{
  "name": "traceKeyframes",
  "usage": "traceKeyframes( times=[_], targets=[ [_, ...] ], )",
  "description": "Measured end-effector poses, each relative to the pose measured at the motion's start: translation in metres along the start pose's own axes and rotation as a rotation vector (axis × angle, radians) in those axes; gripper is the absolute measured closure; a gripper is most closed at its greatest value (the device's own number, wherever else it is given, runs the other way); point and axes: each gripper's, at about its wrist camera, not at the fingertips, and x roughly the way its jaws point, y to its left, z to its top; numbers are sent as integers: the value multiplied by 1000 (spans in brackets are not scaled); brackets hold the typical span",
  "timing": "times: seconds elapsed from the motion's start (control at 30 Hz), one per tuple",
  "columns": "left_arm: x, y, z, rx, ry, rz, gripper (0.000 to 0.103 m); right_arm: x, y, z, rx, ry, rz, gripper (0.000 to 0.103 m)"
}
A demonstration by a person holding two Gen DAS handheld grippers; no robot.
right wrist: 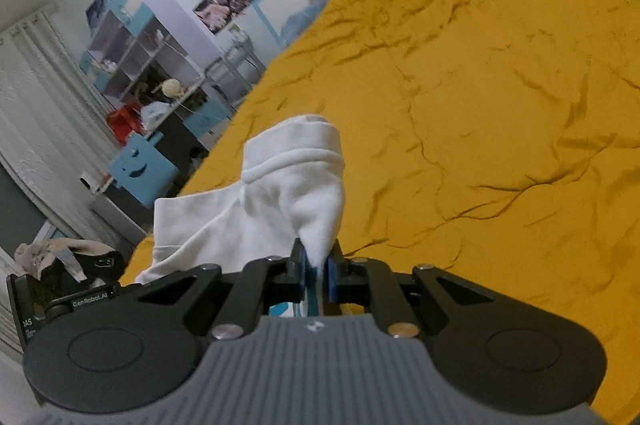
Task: Fold small clothes
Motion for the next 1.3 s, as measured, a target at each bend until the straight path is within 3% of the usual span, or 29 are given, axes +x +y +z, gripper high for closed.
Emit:
traceKeyframes(
  times=[0.33, 0.6, 0.73, 1.0, 1.13, 1.3],
  targets=[
    [73, 51, -1, -66, 176, 80, 82, 96, -47, 3, 59, 140, -117, 98],
    [91, 76, -7, -65, 238, 118, 73, 140, -83, -7, 123, 210, -178, 98],
    [77, 67, -2, 3, 220, 196, 61, 137, -83, -8, 110, 203, -200, 96],
    [23, 37, 6, 136, 112, 346, 62, 83, -45, 0, -83, 107, -292, 94],
    [-1, 11, -1, 179, 84, 283, 62, 54, -17, -15, -231, 88, -282, 94],
    [2, -17, -31, 279, 147, 202, 66, 46, -4, -44, -313, 131, -254, 94]
  ],
)
